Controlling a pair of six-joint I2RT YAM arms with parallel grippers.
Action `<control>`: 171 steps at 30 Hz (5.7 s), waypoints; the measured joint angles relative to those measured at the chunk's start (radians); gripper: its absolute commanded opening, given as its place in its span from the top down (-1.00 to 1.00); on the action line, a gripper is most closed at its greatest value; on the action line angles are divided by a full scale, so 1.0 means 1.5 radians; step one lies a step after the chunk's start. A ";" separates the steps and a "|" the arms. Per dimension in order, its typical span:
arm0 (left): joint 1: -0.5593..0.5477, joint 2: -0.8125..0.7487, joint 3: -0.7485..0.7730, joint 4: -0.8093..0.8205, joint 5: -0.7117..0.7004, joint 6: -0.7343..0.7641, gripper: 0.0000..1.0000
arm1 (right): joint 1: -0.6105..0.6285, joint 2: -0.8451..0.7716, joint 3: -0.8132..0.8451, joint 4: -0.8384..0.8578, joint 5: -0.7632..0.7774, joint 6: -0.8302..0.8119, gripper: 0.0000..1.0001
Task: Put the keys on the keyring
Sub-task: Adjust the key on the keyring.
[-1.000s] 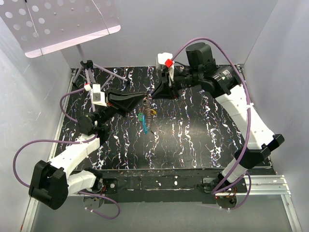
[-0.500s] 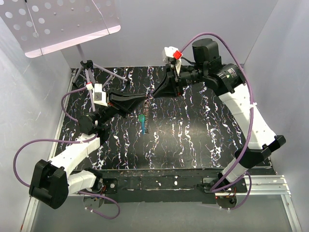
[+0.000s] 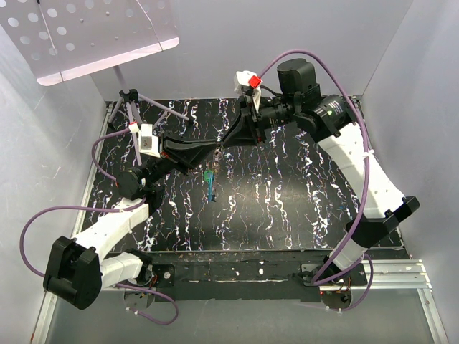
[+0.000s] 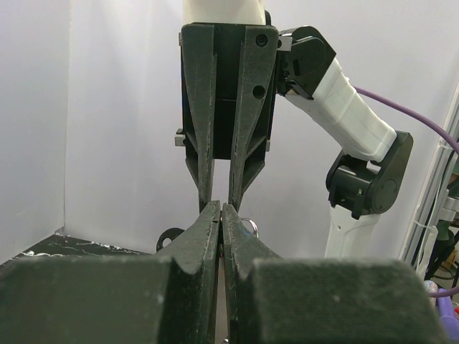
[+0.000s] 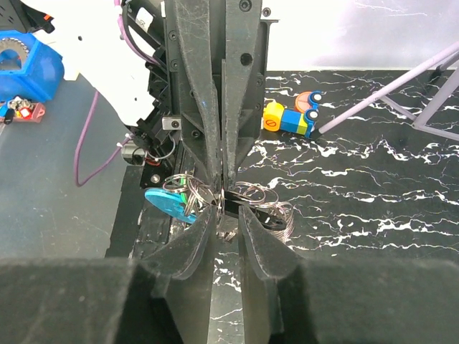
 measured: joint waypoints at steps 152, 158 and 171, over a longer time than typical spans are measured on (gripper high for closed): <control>-0.027 -0.037 0.004 -0.365 0.037 0.269 1.00 | -0.064 0.046 0.095 -0.344 0.001 -0.312 0.16; -0.023 0.014 -0.025 -0.111 -0.063 0.102 1.00 | -0.081 0.057 0.094 -0.297 -0.067 -0.241 0.15; -0.020 0.049 -0.009 -0.016 -0.110 -0.009 1.00 | -0.106 0.106 0.129 -0.072 -0.111 0.031 0.28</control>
